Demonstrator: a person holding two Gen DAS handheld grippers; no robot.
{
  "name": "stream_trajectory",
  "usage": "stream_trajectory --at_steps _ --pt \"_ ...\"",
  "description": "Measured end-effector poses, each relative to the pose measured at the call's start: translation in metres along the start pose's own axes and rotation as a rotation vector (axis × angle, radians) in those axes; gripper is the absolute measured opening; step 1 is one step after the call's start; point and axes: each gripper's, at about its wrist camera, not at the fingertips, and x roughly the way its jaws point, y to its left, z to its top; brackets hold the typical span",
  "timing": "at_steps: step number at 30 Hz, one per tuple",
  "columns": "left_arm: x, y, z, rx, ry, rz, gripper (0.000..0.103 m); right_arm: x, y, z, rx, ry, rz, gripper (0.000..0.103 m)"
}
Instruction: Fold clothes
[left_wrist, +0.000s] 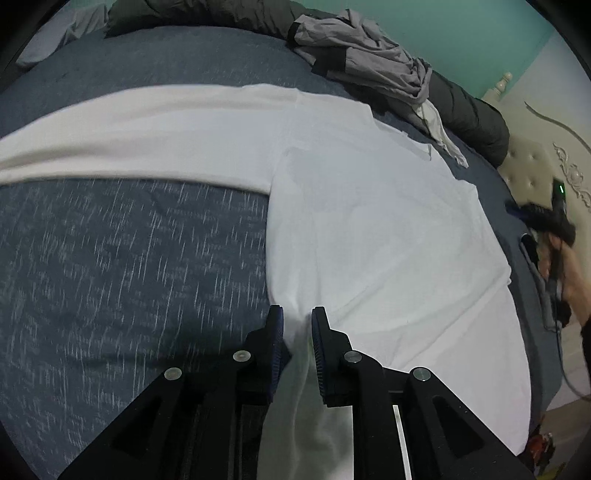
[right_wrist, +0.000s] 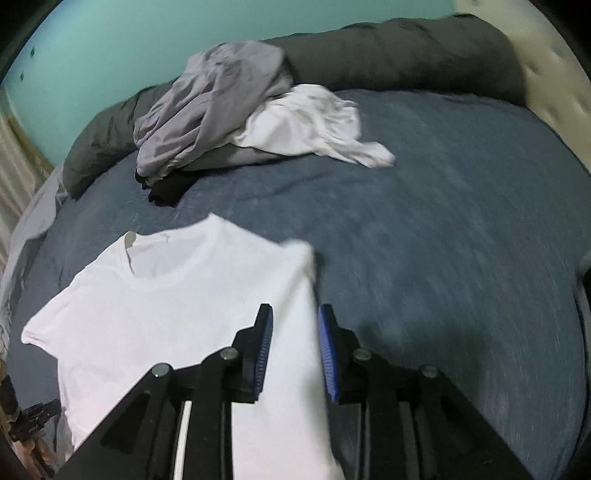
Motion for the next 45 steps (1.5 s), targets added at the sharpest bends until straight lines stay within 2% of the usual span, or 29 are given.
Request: stream_trajectory --at_steps 9,13,19,23,25,30,35,41,45 --pt "0.011 -0.006 0.025 0.025 -0.033 0.016 0.017 0.081 0.046 0.058 -0.186 0.097 -0.063 0.025" --pt "0.019 -0.008 0.029 0.038 -0.029 0.012 0.017 0.114 0.060 0.066 -0.288 0.157 -0.086 0.025" --pt "0.024 0.001 0.027 0.027 -0.014 0.015 0.017 0.142 0.063 0.068 -0.330 0.195 -0.101 0.025" --pt "0.021 0.001 0.027 0.029 -0.021 0.012 0.017 0.145 0.065 0.066 -0.354 0.195 -0.075 0.023" --pt "0.022 0.002 0.026 0.028 -0.021 0.013 0.017 0.143 0.065 0.064 -0.364 0.195 -0.053 0.010" --pt "0.023 0.000 0.025 0.028 -0.020 0.019 0.017 0.138 0.065 0.060 -0.387 0.187 -0.032 0.001" --pt "0.022 0.000 0.024 0.027 -0.022 0.021 0.017 0.129 0.065 0.063 -0.385 0.143 -0.023 0.001" --pt "0.021 0.000 0.023 0.025 -0.024 0.025 0.017 0.120 0.072 0.072 -0.395 0.054 -0.083 0.001" --pt "0.021 0.000 0.023 0.023 -0.026 0.027 0.017 0.132 0.074 0.075 -0.386 0.084 -0.127 0.001"
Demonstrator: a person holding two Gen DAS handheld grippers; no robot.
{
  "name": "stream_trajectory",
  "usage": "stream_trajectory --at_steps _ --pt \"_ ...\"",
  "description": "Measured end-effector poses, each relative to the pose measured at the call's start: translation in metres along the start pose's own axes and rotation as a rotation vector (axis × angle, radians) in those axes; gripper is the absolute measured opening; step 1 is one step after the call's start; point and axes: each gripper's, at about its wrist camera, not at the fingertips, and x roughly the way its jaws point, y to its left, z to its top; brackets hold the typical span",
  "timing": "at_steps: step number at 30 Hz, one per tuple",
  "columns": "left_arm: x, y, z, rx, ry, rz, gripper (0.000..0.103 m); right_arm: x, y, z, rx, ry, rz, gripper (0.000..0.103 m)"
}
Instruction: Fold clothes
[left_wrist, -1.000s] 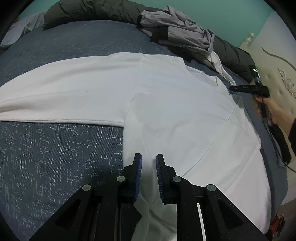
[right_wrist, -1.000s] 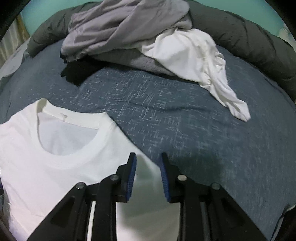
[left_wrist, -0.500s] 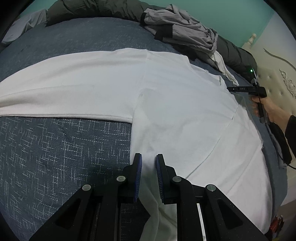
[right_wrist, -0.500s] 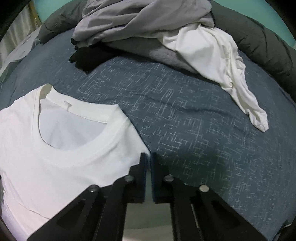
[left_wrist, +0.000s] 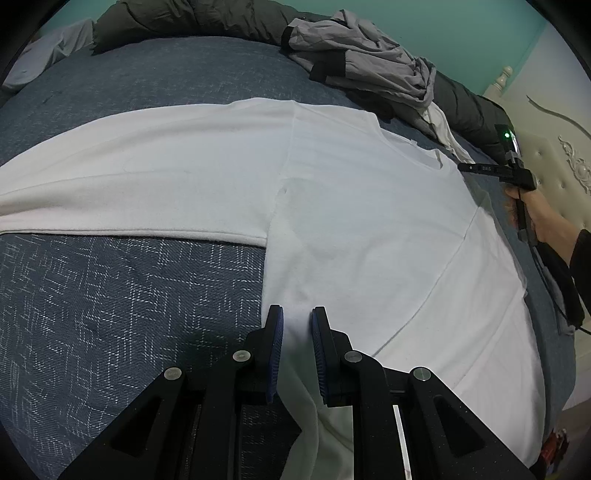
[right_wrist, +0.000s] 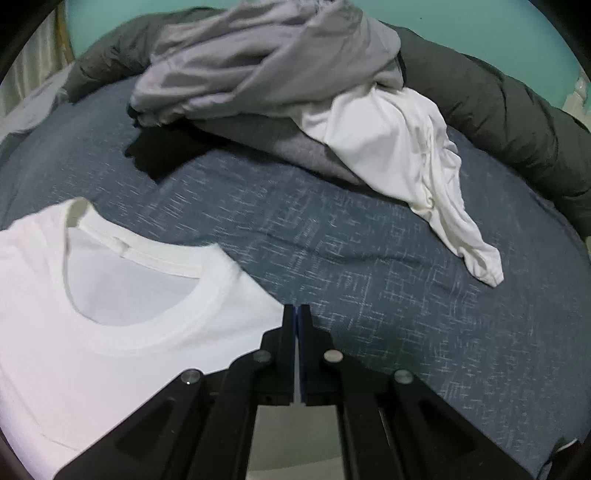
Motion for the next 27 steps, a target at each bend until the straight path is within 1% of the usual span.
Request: stream_trajectory --at_steps 2,5,8,10,12,14,16,19,20,22,23,24,26,27 --pt "0.000 0.000 0.000 0.001 0.001 0.000 0.017 0.000 -0.004 0.000 0.034 0.002 -0.025 0.001" --pt "0.000 0.001 0.001 -0.007 0.000 0.000 0.017 -0.010 -0.024 0.001 0.133 -0.054 -0.002 0.001" --pt "0.000 0.000 0.001 -0.009 0.000 -0.002 0.017 -0.028 -0.047 -0.004 0.215 -0.092 0.023 0.001" --pt "-0.001 -0.001 0.001 -0.009 -0.001 -0.004 0.017 -0.041 -0.056 -0.012 0.234 -0.105 0.050 0.001" --pt "-0.002 -0.002 0.001 -0.012 -0.004 -0.004 0.017 -0.050 -0.056 -0.023 0.244 -0.098 0.115 0.001" --pt "-0.004 -0.003 0.000 -0.013 -0.006 -0.006 0.017 -0.055 -0.048 -0.037 0.207 -0.075 0.139 0.001" --pt "-0.005 -0.005 0.000 -0.008 -0.007 -0.008 0.017 -0.047 -0.042 -0.047 0.179 -0.023 0.121 0.001" --pt "-0.006 -0.011 -0.002 0.004 -0.009 -0.009 0.017 -0.041 -0.047 -0.064 0.205 0.032 0.019 0.001" --pt "-0.007 -0.012 -0.003 0.009 -0.010 -0.010 0.017 -0.046 -0.052 -0.068 0.232 0.019 -0.027 0.001" --pt "-0.007 -0.014 -0.002 0.014 -0.011 -0.012 0.017 -0.067 -0.057 -0.076 0.296 -0.084 -0.054 0.001" --pt "-0.008 -0.013 -0.002 0.012 -0.011 -0.015 0.017 -0.080 -0.057 -0.081 0.322 -0.137 -0.016 0.002" --pt "-0.008 -0.013 -0.002 0.011 -0.010 -0.019 0.017 -0.089 -0.055 -0.085 0.333 -0.158 -0.002 0.002" --pt "-0.006 -0.013 -0.002 0.009 -0.002 -0.026 0.017 -0.102 -0.045 -0.094 0.335 -0.169 0.004 0.002" --pt "-0.005 -0.013 -0.002 0.009 0.003 -0.029 0.017 -0.111 -0.038 -0.103 0.340 -0.181 0.032 0.002"
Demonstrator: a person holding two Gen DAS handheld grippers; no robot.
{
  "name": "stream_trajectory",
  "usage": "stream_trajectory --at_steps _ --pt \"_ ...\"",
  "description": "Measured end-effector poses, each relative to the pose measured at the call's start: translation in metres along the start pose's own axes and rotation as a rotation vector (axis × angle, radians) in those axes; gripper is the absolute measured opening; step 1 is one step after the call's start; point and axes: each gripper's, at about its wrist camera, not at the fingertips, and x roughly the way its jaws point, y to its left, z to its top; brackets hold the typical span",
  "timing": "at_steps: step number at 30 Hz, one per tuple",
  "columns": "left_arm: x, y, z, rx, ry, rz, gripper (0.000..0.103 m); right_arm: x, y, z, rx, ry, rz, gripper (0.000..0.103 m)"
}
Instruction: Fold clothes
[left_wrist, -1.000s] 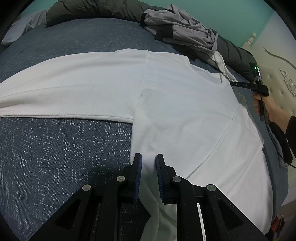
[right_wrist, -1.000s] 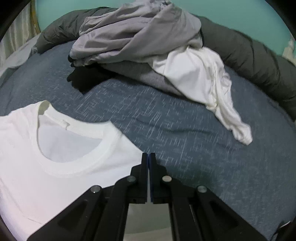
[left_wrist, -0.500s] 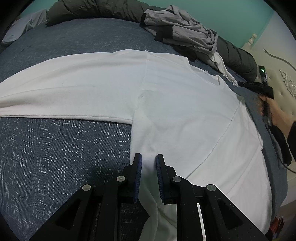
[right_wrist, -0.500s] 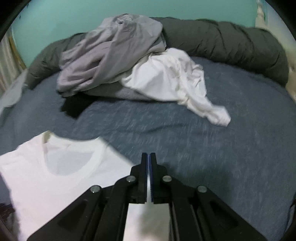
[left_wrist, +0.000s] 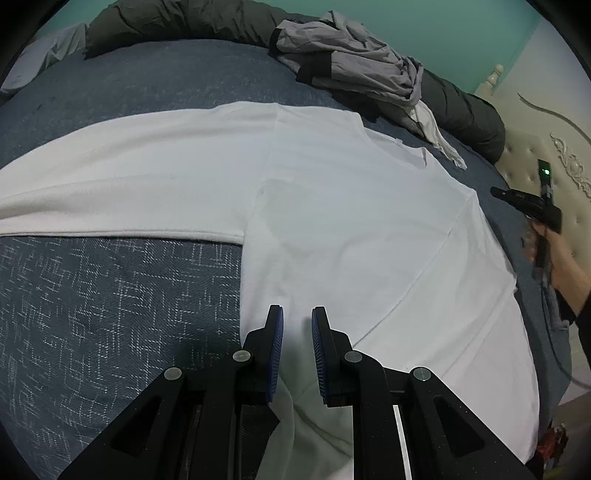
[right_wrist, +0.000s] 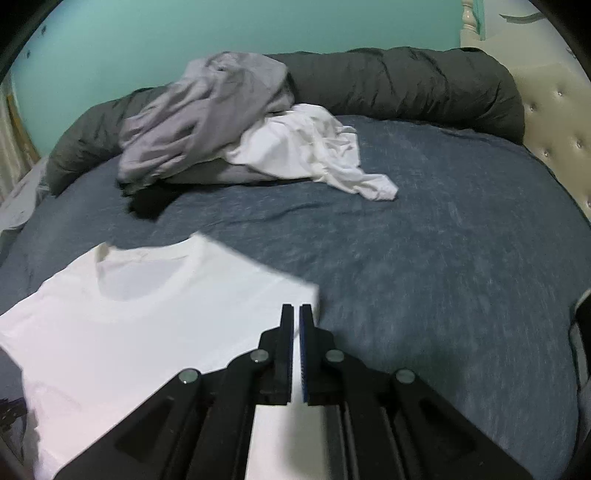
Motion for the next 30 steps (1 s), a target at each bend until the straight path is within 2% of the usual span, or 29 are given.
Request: stream_trajectory --at_steps 4,7,10,13,16,19,23,25,30 --pt "0.002 -0.002 -0.004 0.005 0.022 -0.016 0.017 -0.036 0.019 -0.040 0.032 -0.032 0.112 0.002" --pt "0.002 -0.005 -0.010 0.018 0.042 -0.027 0.017 -0.053 0.027 -0.073 0.102 -0.015 0.161 0.003" --pt "0.000 -0.008 -0.017 0.034 0.055 -0.029 0.017 -0.068 0.042 -0.111 0.165 0.039 0.218 0.003" --pt "-0.007 -0.009 -0.027 0.046 0.058 -0.024 0.017 -0.077 0.068 -0.144 0.150 0.061 0.208 0.003" --pt "-0.015 -0.014 -0.038 0.061 0.056 -0.026 0.017 -0.085 0.085 -0.169 0.195 0.065 0.221 0.003" --pt "-0.019 -0.025 -0.049 0.085 0.065 -0.038 0.017 -0.092 0.094 -0.184 0.271 0.059 0.246 0.003" --pt "-0.021 -0.046 -0.061 0.142 0.068 -0.048 0.017 -0.100 0.104 -0.197 0.279 0.033 0.275 0.004" --pt "-0.021 -0.056 -0.064 0.173 0.067 -0.044 0.017 -0.099 0.107 -0.199 0.283 0.042 0.293 0.004" --pt "-0.009 -0.070 -0.075 0.235 0.122 -0.004 0.017 -0.101 0.106 -0.192 0.300 0.012 0.325 0.005"
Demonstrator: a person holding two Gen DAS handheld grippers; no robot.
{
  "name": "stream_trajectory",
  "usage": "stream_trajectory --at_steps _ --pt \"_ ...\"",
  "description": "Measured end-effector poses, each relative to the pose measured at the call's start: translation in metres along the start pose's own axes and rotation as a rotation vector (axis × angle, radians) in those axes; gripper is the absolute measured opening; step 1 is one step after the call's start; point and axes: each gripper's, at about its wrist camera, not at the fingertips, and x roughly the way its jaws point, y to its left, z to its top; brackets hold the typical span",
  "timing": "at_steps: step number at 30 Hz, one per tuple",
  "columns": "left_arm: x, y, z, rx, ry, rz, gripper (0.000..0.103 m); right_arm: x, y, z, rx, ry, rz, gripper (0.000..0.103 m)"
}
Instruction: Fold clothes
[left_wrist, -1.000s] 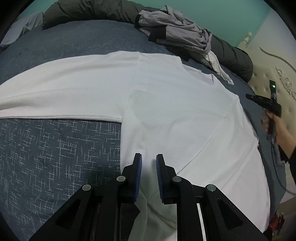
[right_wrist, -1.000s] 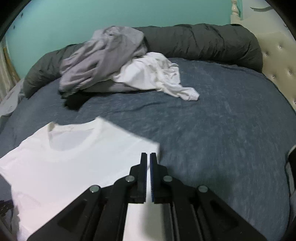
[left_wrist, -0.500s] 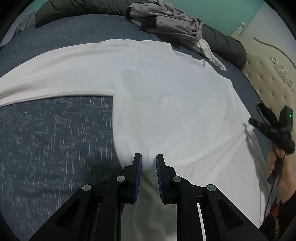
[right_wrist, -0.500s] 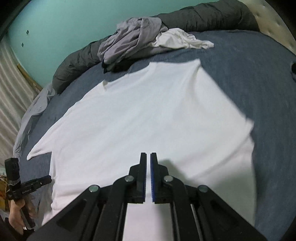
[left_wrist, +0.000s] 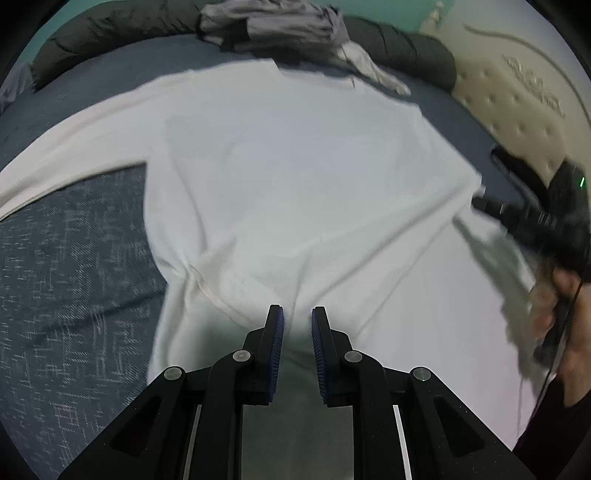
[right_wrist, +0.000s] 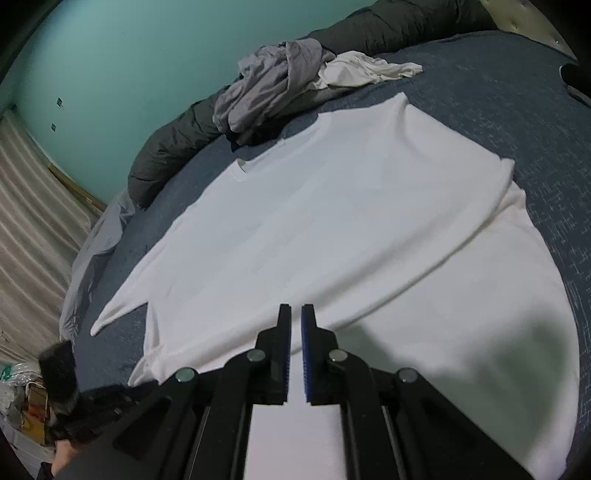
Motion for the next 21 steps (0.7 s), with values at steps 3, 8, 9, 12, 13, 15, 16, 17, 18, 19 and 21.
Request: stream_trajectory --at_steps 3,8,9,12,13,15,16,17,18,19,21 --pt "0.003 -0.003 -0.007 0.021 0.036 0.033 0.017 -0.002 0.001 0.000 -0.001 -0.006 0.011 0.006" --pt "-0.011 -0.002 -0.005 0.013 0.003 0.061 0.017 -0.004 -0.005 0.000 0.031 -0.013 0.034 0.010" --pt "-0.014 -0.002 -0.003 0.006 -0.015 0.049 0.017 -0.005 -0.006 0.000 0.036 -0.013 0.037 0.012" --pt "-0.014 -0.014 0.005 0.036 -0.036 0.022 0.017 -0.006 -0.009 0.000 0.046 -0.016 0.037 0.014" --pt "-0.012 -0.018 0.007 0.053 -0.033 0.018 0.017 -0.006 -0.010 0.000 0.048 -0.017 0.037 0.015" --pt "-0.004 -0.022 0.007 0.073 -0.009 0.021 0.017 -0.006 -0.011 0.000 0.052 -0.016 0.040 0.016" --pt "0.001 -0.020 0.004 0.079 0.011 0.029 0.017 -0.007 -0.011 0.000 0.054 -0.017 0.041 0.016" --pt "0.005 -0.018 0.001 0.082 0.030 0.035 0.017 -0.007 -0.011 0.000 0.056 -0.017 0.043 0.016" --pt "0.007 -0.015 -0.003 0.077 0.047 0.033 0.017 -0.008 -0.012 0.001 0.056 -0.018 0.044 0.017" --pt "0.008 -0.012 -0.007 0.074 0.060 0.032 0.017 -0.009 -0.012 0.002 0.055 -0.021 0.042 0.019" --pt "0.005 -0.009 -0.010 0.071 0.066 0.031 0.017 -0.010 -0.013 0.002 0.054 -0.024 0.029 0.020"
